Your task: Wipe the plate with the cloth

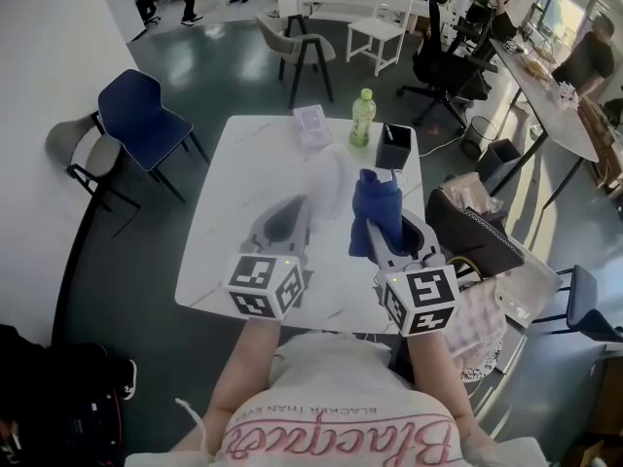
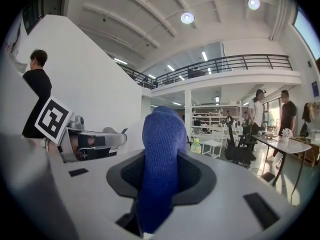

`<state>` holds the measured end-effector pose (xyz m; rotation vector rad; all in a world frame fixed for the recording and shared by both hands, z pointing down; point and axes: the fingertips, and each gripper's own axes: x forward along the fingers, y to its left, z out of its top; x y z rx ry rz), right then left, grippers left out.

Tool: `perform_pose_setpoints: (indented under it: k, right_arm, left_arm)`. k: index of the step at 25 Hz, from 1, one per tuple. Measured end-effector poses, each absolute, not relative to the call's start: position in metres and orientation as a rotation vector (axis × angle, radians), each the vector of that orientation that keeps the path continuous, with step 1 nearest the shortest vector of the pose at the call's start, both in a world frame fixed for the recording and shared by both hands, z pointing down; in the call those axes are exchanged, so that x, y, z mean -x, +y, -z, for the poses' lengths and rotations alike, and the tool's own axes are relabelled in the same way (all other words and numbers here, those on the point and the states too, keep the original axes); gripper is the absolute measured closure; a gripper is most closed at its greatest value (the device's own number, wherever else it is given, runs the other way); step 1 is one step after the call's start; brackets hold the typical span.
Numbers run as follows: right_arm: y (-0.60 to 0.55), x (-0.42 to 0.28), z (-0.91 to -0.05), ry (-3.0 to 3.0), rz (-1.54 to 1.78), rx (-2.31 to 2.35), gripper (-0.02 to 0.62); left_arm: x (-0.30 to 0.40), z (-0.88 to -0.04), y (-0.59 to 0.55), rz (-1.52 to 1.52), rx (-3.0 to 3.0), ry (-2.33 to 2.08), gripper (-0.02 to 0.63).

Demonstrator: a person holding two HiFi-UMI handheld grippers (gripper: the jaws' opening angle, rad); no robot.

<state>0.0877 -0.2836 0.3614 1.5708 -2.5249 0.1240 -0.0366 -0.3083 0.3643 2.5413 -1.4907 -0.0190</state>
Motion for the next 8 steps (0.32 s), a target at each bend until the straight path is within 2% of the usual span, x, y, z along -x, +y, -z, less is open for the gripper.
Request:
perform_pose_setpoints:
  k: [8]
  right_arm:
    - [-0.2849, -0.0883, -0.3623, -2.539, -0.127, -1.578, 0.477]
  left_arm:
    - [0.0314, -0.3682, -0.3079, 0.032, -2.540, -1.473, 0.595]
